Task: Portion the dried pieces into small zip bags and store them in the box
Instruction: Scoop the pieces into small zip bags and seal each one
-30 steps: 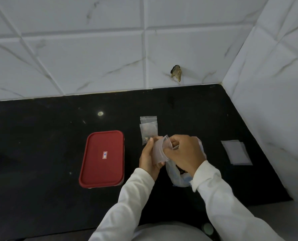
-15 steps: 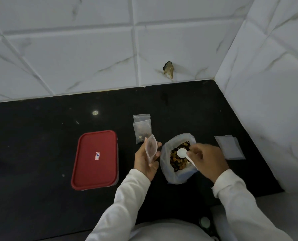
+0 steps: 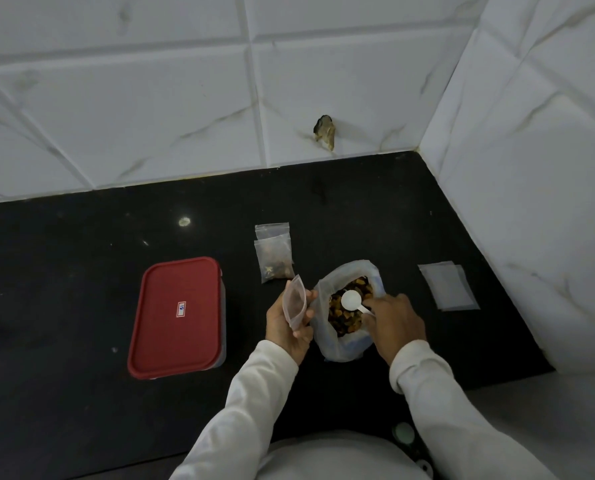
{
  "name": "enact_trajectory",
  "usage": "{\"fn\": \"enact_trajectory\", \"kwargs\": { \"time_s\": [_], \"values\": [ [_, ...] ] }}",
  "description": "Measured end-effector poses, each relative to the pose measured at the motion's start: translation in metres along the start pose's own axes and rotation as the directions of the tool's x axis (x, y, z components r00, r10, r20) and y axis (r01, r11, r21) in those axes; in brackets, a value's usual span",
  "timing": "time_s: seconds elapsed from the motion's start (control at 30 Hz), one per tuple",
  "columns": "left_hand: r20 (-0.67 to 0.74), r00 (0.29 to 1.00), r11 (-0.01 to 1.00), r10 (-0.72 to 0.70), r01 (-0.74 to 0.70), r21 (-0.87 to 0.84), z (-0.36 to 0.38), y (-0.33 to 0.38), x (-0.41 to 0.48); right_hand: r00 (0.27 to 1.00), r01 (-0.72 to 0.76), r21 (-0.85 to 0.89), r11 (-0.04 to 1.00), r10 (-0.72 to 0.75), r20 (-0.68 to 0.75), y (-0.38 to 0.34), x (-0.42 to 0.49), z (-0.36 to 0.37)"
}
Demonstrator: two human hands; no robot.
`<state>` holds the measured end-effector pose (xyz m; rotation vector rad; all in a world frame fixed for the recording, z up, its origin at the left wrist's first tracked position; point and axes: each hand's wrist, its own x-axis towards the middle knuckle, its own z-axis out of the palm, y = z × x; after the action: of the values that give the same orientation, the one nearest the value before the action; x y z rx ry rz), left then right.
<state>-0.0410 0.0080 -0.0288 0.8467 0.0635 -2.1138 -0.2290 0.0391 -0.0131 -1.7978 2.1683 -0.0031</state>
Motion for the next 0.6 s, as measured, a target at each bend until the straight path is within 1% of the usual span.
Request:
{"fn": "enact_trajectory", "kwargs": {
  "time_s": [0.13,0.17,0.23,0.33,0.4,0.47,0.53,0.57,0.6],
  "values": [
    [-0.036,0.999,1.0,0.011,-0.01,0.021,-0.002,-0.006,0.004,0.993,0.058,-0.036,0.998,-0.062,-0.1,0.0,0.001,0.004],
    [-0.06,0.998,0.999,0.018,-0.015,0.038,-0.002,-0.008,0.004,0.992,0.056,-0.032,0.998,-0.06,-0.111,0.001,0.002,0.004],
    [-0.106,0.994,0.997,0.019,-0.011,0.076,-0.004,-0.01,0.008,0.995,0.036,-0.037,0.999,-0.039,-0.089,-0.002,0.011,0.005],
    [-0.157,0.987,0.989,0.035,-0.012,0.145,-0.005,-0.013,0.014,0.999,0.043,-0.078,0.996,-0.043,-0.007,-0.01,0.022,0.009],
    [-0.191,0.979,0.979,0.071,-0.031,0.203,-0.005,-0.016,0.019,0.997,0.042,-0.142,0.989,-0.032,0.073,-0.014,0.024,0.014],
    [-0.209,0.972,0.97,0.107,-0.056,0.239,-0.003,-0.018,0.023,0.988,0.076,-0.204,0.976,-0.046,0.146,-0.013,0.027,0.02],
    [-0.218,0.968,0.968,0.125,-0.071,0.242,-0.002,-0.019,0.025,0.958,0.099,-0.255,0.962,-0.023,0.285,-0.012,0.03,0.022],
    [-0.222,0.967,0.968,0.127,-0.072,0.24,-0.002,-0.019,0.026,0.926,0.11,-0.299,0.948,0.012,0.378,-0.013,0.031,0.023],
    [-0.224,0.967,0.97,0.125,-0.071,0.234,-0.003,-0.02,0.026,0.915,0.099,-0.305,0.947,0.034,0.402,-0.014,0.027,0.021]
  ]
}}
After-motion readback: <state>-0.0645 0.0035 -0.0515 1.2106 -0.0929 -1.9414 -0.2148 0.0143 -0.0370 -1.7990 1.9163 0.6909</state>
